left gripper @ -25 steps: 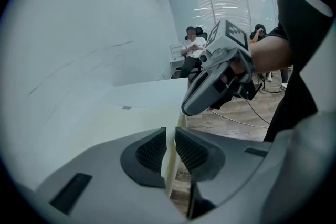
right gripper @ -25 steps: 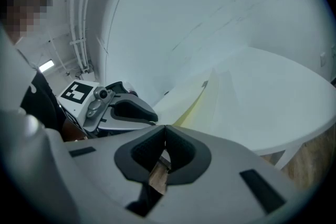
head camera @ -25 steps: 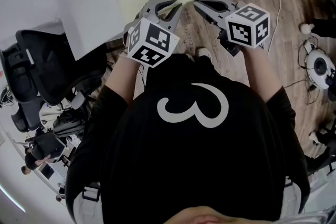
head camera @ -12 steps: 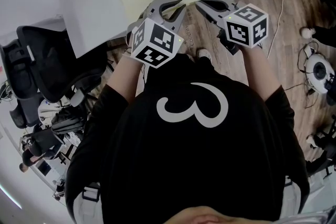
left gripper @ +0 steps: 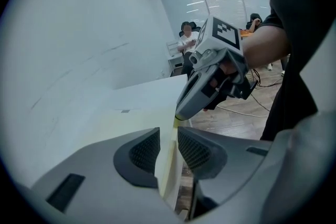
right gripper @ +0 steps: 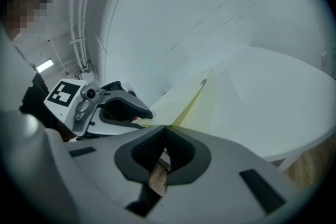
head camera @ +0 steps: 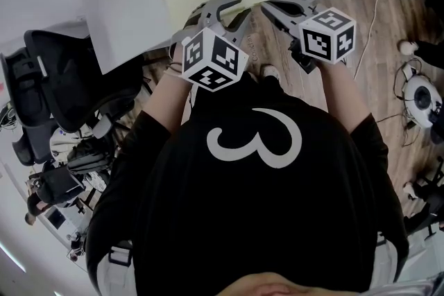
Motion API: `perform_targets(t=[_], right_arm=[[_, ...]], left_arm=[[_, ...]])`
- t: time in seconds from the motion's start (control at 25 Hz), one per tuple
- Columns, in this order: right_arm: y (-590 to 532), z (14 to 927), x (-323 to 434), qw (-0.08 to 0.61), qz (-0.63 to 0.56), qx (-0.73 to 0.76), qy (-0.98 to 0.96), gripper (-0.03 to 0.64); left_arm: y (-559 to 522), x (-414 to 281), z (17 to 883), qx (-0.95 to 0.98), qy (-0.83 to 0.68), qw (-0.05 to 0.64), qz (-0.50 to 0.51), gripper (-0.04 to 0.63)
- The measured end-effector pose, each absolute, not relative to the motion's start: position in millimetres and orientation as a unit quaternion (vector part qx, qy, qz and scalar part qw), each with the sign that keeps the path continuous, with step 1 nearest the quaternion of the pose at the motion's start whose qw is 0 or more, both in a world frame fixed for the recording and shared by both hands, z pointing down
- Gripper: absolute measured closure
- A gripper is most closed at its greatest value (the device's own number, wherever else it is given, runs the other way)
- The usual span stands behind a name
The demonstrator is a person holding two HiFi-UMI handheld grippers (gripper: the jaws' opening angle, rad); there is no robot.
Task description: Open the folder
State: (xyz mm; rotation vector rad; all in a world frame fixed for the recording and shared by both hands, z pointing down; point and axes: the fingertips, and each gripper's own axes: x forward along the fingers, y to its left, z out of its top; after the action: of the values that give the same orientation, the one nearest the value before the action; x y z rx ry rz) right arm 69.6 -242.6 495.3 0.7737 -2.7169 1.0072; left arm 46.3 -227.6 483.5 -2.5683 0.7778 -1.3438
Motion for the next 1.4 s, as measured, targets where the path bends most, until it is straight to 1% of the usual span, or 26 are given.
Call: perform_targets(t=[0.12,0.52,0.64,0.96,1.4], right_arm=[[-243,495,70,0.071,0.332,0.259,-0.904,0.594],[-247,496,71,0.070,0.329,0.260,-0.905,0.594],[-247,496,70,0.071,0.328,0.259,-0.906,0.594],[-253,491,70,0.070,0.323,0.257,-0.908,0.594],[-260,483,69,0.065,0.315,0.258,-0.911,0.594]], left_arm=[[-228,48,484,-0.847,0.254,0.087,-0.460,0.492],[-243,48,489,-0.810,0.257,0.155,-0.504,0.492],[-243,47,490,-0.806,0.254,0.163,-0.509,0.492],[-246,48,486,-0.815,0.252,0.135,-0.504,0.522],[-251,47,480,-0.831,0.259,0.088,-0.485,0.535]])
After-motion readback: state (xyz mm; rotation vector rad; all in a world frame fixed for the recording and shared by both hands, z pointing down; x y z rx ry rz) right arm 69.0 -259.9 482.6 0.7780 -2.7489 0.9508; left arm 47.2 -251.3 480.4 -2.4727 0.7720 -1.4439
